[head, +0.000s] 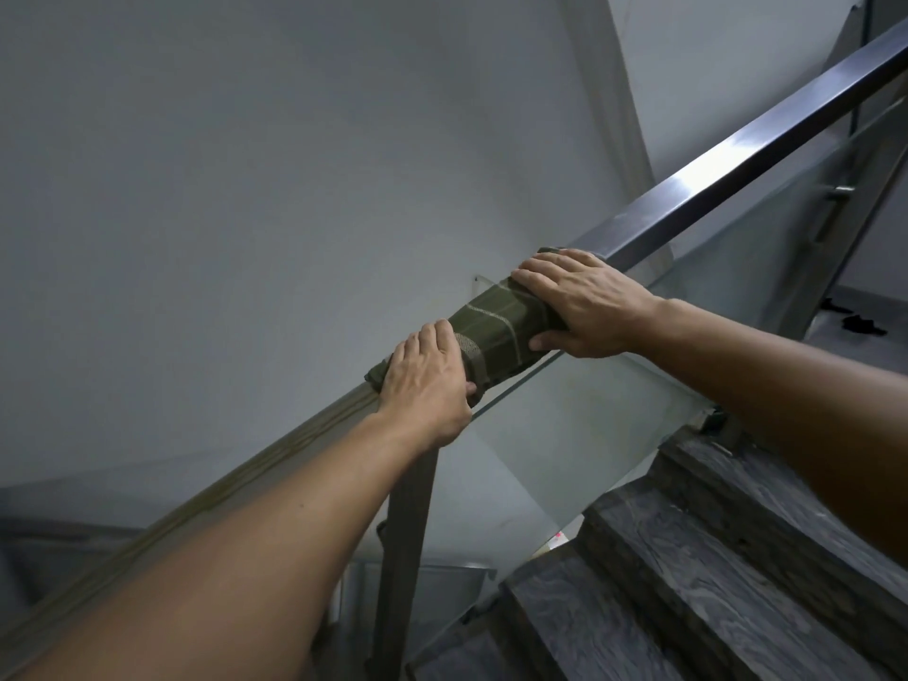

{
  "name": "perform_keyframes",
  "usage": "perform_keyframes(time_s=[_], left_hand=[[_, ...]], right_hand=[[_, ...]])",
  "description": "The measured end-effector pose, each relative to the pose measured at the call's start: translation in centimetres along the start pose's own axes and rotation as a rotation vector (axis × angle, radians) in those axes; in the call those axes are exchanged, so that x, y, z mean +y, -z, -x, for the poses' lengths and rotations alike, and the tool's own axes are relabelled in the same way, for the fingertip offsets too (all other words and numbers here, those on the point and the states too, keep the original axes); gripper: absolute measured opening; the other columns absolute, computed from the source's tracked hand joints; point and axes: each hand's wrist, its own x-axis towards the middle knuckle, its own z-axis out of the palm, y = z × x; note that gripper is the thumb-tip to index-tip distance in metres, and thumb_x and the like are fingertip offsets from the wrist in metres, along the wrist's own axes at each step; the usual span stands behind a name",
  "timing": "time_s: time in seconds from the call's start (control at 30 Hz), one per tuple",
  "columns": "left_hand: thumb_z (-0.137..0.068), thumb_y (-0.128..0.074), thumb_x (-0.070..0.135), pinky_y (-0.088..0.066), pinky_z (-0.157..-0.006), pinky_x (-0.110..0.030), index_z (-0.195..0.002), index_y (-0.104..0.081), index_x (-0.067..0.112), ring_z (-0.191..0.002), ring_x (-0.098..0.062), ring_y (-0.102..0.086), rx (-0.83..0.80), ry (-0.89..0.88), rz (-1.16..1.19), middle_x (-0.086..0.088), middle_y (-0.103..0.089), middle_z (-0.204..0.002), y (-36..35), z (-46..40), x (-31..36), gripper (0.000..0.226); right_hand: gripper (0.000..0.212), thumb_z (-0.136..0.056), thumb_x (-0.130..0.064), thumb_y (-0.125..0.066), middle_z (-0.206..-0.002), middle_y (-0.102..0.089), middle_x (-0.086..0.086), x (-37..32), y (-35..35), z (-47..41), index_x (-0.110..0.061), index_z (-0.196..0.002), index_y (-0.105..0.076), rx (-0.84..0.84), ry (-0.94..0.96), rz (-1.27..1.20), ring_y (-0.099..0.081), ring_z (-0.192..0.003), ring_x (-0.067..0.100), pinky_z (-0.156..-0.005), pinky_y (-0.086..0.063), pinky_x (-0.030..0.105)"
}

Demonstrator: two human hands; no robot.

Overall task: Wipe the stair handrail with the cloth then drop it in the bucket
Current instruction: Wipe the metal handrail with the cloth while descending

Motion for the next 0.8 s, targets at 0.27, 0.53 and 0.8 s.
perform_keyframes(time_s=[0.27, 0.53, 0.8], left_hand=[[-0.089, -0.061, 0.029, -0.028, -0.113, -0.039, -0.143, -0.019, 0.007, -0.134, -0.029, -0.036, -0.034, 0.075, -0.003, -0.014, -0.036, -0.144, 0.0, 6.8, -7.2, 0.072], [-0.088, -0.062, 0.03, -0.019, -0.118, -0.04, -0.149, -0.009, 0.01, -0.143, -0.028, -0.024, -0.09, 0.168, 0.02, -0.012, -0.025, -0.154, 0.1, 13.9, -15.1, 0.083], [-0.087, -0.063, 0.03, -0.021, -0.118, -0.04, -0.147, -0.013, 0.007, -0.14, -0.029, -0.027, -0.09, 0.193, 0.023, -0.013, -0.027, -0.151, 0.2, 18.6, -20.4, 0.082]], right_hand=[[0.084, -0.075, -0.064, -0.06, -0.139, -0.049, 0.009, -9.6, -0.8, -2.2, -0.016, -0.14, -0.036, -0.021, 0.024, 0.008, -0.045, -0.129, 0.03, -0.114, -0.03, 0.047], [0.085, -0.074, -0.064, -0.063, -0.133, -0.052, 0.01, -20.0, -0.8, -5.0, -0.015, -0.138, -0.037, -0.069, 0.106, 0.008, -0.049, -0.12, 0.028, -0.109, -0.036, 0.043], [0.084, -0.076, -0.067, -0.057, -0.137, -0.049, 0.01, -26.9, -0.9, -6.5, -0.016, -0.14, -0.035, -0.102, 0.148, 0.008, -0.045, -0.126, 0.028, -0.111, -0.034, 0.043]])
